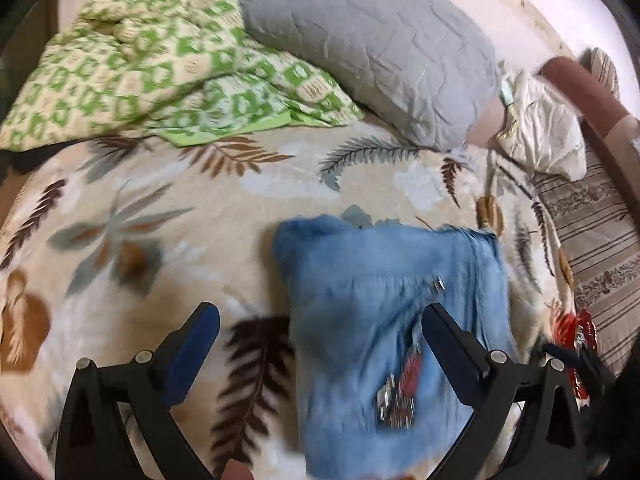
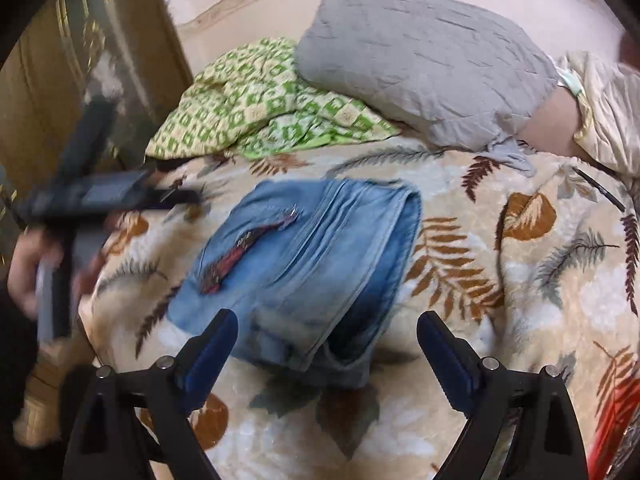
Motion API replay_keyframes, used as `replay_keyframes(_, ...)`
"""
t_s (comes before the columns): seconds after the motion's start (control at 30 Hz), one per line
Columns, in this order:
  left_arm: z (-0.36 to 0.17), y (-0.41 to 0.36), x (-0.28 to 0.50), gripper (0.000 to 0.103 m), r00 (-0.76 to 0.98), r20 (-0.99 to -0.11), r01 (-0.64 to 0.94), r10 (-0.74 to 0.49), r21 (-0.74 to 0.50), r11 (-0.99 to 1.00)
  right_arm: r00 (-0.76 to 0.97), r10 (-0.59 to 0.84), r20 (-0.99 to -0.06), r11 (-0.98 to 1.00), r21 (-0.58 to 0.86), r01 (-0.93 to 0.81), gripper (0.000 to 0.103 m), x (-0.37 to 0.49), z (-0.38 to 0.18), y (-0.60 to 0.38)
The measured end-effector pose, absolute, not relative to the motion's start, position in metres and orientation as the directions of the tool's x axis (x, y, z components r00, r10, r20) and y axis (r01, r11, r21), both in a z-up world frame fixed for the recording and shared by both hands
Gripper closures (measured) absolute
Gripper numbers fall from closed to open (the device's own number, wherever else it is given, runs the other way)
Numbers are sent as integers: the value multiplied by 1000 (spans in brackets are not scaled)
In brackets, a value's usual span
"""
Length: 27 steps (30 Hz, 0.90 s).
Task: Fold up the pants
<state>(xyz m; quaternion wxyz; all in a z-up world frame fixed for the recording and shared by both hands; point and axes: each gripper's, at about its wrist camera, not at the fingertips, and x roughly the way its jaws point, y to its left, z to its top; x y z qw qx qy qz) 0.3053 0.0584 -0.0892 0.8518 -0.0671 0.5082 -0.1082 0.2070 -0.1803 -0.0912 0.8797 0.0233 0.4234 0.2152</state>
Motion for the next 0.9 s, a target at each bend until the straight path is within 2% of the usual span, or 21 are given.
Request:
replay_keyframes(0.1,-107,51,332,2,425,-866,113,-263,-238,965,538,429,-726,897,271,-349,14,207,-99,-177)
replay_keyframes(0.17,-119,49,346,2,385,-870,105,-309,-292,951,541,437,-718,893,278,-353,25,208,-102,-174)
replay_keyframes(0.23,-130,47,357,5,339,-866,82,-367,-361,929,518,453,-725,884,292,-365,44,214,-108,-168)
replay_keyframes(0.27,-132,46,358,14,327,-867,75,-375,-372,925,503,456,-735,881,291,-373,51,216,-111,-165)
replay_keyframes(0.3,-133,45,359,18,318,-872,75,-372,-368,927,496,449,-743,882,279,-381,60,217,-114,-163)
replay_keyframes(0.47,-132,36,363,28,291,-902,103,-320,-303,947,499,439,-747,878,239,-415,72,215,-120,-166)
replay_keyframes(0.53,-133,33,363,32,287,-908,115,-306,-285,952,500,432,-750,881,234,-411,81,214,-124,-171)
replay_keyframes(0.7,-145,29,367,34,276,-928,132,-249,-220,966,494,442,-749,885,275,-376,83,218,-150,-183)
replay_keyframes(0.83,-148,31,369,33,284,-930,116,-235,-210,971,510,404,-759,899,227,-375,84,217,-151,-178)
replay_keyframes(0.9,-147,31,369,25,298,-929,116,-218,-191,975,511,395,-763,902,217,-374,84,217,-149,-176)
